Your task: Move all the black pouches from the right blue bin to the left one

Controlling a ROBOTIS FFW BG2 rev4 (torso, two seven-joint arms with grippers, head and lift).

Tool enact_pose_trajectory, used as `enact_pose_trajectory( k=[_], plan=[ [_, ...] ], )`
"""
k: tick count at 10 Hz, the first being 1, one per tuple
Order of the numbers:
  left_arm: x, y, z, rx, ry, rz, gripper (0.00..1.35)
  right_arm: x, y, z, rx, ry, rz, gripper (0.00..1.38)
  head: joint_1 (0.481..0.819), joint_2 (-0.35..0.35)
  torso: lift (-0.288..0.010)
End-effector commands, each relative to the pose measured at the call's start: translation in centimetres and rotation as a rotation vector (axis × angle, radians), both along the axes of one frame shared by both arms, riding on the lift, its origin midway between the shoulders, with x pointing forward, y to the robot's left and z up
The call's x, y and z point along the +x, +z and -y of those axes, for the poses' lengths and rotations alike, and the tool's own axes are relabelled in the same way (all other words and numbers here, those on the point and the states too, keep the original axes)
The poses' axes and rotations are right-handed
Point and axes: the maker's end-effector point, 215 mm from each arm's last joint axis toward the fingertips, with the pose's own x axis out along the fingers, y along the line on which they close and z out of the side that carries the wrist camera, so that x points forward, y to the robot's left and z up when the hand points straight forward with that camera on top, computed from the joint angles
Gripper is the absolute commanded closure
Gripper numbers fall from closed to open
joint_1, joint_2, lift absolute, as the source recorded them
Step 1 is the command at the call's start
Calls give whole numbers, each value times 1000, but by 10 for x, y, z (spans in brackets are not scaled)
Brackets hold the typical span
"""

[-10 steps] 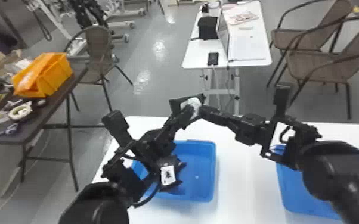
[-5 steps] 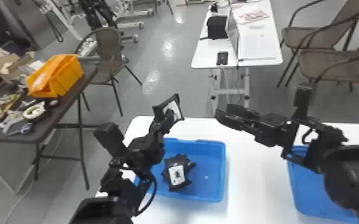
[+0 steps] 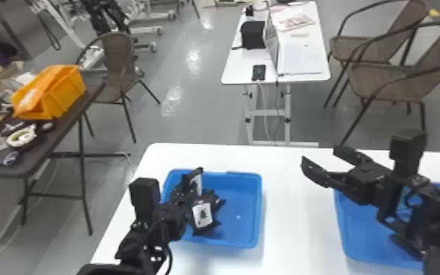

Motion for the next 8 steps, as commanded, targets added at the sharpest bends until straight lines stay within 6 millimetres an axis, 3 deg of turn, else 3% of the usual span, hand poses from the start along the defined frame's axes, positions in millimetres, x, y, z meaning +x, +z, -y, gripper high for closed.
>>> enact_pose_trajectory(
  k=[1,2,3,4,5,6,8],
  plan=[
    [-3,-16,6,15,-17,-32,1208,-5,-10,14,-7,-26,-23,159,695,192,10],
    [-2,-18,8,-46,-11,-24,990,-9,-17,16,-18,-28,-34,157,695,176,10],
    [1,-4,5,-58,-21,37,386,-12,-23,19,-44,-30,-37,157,695,165,10],
    [3,12,3,-48,-21,96,10,-16,-28,25,-63,-51,-40,157,695,162,10],
    [3,27,-2,-47,5,156,101,-22,-34,38,-91,-105,-37,154,695,160,10],
    [0,30,-14,-66,31,171,214,-28,-40,49,-92,-148,-45,154,695,155,10],
    [-4,58,-34,-102,73,259,272,-42,-52,71,-111,-200,-62,157,695,152,10]
  ],
)
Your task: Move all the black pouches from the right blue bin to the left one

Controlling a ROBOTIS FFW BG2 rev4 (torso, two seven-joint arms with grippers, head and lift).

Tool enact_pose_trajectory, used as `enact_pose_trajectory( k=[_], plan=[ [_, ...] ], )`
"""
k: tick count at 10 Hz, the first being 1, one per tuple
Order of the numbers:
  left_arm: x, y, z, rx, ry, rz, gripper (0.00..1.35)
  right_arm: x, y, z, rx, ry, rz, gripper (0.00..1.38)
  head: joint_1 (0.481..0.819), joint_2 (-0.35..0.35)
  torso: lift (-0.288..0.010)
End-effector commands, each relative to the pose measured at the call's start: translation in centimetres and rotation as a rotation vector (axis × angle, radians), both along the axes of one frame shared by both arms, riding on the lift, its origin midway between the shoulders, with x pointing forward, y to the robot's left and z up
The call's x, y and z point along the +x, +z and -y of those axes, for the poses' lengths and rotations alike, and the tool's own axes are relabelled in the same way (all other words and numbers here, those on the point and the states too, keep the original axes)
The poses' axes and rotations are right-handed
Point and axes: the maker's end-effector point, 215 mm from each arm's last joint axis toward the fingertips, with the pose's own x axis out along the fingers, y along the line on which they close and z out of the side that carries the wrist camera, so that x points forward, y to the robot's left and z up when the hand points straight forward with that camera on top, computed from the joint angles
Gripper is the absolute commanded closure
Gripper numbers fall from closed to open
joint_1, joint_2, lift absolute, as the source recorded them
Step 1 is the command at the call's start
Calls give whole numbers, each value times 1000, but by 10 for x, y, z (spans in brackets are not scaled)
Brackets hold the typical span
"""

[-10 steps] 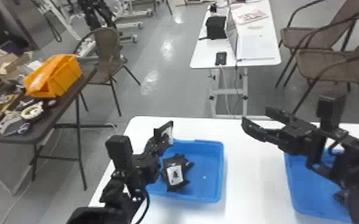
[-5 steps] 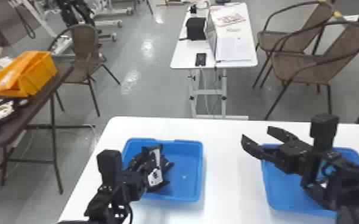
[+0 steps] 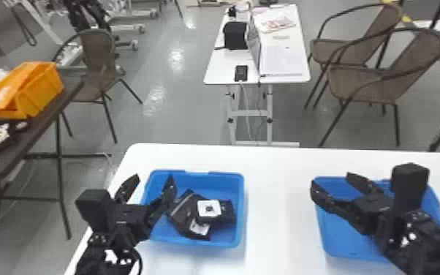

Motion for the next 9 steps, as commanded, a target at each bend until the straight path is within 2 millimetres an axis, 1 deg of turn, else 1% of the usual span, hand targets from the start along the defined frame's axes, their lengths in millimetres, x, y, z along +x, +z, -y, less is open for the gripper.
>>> enact_pose_trajectory(
  k=[1,2,3,4,6,7,8,9],
  plan=[
    [-6,19,-16,-54,64,67,274,-16,-10,14,-30,-51,-13,157,695,153,10],
    [-10,28,-26,-65,114,96,268,-27,-19,26,-55,-105,-31,159,695,154,10],
    [-11,32,-30,-69,126,107,274,-38,-32,44,-91,-179,-60,159,695,157,10],
    [-12,31,-29,-72,124,104,274,-47,-48,67,-122,-239,-91,159,695,153,10],
    [-12,30,-25,-84,120,103,274,-63,-82,115,-156,-335,-158,157,695,111,10],
    [-12,30,-26,-87,122,102,274,-67,-97,137,-140,-382,-185,159,695,79,10],
    [-12,29,-25,-91,121,101,274,-64,-107,152,-130,-411,-196,157,695,62,10],
    [-12,29,-25,-93,121,101,274,-60,-118,160,-124,-423,-213,156,695,31,10]
  ],
)
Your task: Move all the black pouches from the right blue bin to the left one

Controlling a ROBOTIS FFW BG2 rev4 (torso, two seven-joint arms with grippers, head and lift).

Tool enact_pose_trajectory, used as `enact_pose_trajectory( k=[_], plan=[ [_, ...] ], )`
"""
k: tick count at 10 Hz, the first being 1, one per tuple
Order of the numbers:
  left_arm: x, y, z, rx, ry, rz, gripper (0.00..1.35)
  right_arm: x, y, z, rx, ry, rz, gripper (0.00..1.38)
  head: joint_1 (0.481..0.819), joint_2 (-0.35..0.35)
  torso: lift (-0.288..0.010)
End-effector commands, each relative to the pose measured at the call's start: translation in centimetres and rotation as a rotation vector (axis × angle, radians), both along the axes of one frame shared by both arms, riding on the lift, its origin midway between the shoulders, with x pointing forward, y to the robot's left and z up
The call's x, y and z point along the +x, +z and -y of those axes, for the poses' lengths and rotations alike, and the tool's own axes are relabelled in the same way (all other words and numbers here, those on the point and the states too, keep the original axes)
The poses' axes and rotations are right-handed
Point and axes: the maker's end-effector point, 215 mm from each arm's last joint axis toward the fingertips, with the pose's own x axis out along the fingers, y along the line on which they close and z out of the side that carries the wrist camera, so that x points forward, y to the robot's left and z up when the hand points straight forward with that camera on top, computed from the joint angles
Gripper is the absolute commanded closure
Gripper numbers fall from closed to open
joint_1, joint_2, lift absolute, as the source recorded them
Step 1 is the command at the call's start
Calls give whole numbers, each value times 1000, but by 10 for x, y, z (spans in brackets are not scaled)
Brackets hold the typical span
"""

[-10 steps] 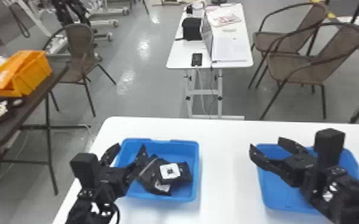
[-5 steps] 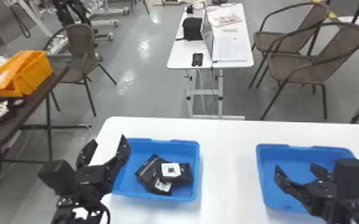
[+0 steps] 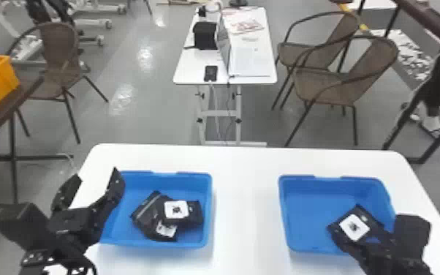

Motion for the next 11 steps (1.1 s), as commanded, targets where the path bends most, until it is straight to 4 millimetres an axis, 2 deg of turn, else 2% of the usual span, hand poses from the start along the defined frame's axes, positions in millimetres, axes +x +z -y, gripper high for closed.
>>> enact_pose_trajectory(
  k=[1,4,6,8,11],
  plan=[
    [0,0,2,-9,-1,1,274,7,-18,10,14,-8,-22,153,695,12,10],
    [-1,-2,3,-12,-2,-3,274,21,-39,22,17,-4,-48,153,695,-12,10],
    [-4,-5,1,-15,2,-7,275,36,-40,24,10,-4,-44,153,695,-21,10],
    [-5,-4,0,-17,3,-4,275,49,-52,20,25,7,-70,151,695,-20,10],
    [-7,-3,-1,-16,7,2,275,45,-67,27,-7,0,-117,156,695,-18,10]
  ],
)
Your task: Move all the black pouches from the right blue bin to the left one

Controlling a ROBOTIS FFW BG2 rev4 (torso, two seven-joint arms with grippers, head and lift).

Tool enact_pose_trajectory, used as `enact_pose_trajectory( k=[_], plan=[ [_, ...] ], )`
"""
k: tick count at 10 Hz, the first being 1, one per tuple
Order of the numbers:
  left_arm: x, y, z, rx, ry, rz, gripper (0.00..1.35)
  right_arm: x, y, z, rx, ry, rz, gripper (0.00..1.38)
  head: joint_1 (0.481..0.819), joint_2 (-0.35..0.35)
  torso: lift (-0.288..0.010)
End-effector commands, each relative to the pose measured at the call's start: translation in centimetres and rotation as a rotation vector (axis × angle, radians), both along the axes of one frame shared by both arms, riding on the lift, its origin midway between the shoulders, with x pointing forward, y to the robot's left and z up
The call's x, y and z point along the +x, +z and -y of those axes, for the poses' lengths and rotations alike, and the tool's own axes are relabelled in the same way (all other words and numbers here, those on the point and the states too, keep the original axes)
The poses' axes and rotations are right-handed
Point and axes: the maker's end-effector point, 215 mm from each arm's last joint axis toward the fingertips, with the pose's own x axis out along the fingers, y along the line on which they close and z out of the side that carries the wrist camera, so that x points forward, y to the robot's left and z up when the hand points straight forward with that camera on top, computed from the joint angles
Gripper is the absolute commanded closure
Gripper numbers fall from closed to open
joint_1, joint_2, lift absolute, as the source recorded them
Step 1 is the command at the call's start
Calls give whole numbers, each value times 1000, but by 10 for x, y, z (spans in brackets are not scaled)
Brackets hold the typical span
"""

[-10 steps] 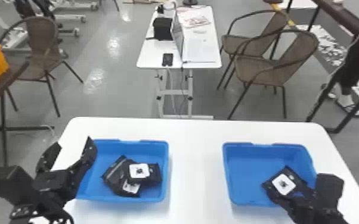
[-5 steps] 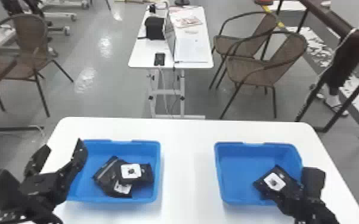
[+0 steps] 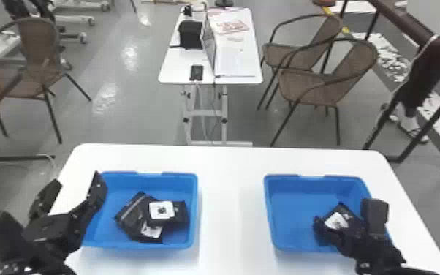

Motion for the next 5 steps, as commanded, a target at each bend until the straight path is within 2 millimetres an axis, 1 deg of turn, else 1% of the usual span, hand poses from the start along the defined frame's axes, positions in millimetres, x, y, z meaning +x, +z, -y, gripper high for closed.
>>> enact_pose_trajectory(
  k=[1,2,3,4,5],
  plan=[
    [-2,0,-2,0,5,2,275,-4,-7,3,5,-13,-21,191,695,-21,10],
    [-3,0,-2,1,6,3,275,-3,-11,3,20,-22,-36,495,695,-23,10],
    [-3,1,-2,3,7,10,275,-2,-11,4,38,-33,-34,930,695,-23,10],
    [-4,-1,-3,2,10,7,275,-2,-9,3,59,-51,-18,1191,695,-23,10],
    [-4,-1,-3,0,9,9,275,-4,-7,1,92,-83,-4,1269,695,-23,10]
  ],
)
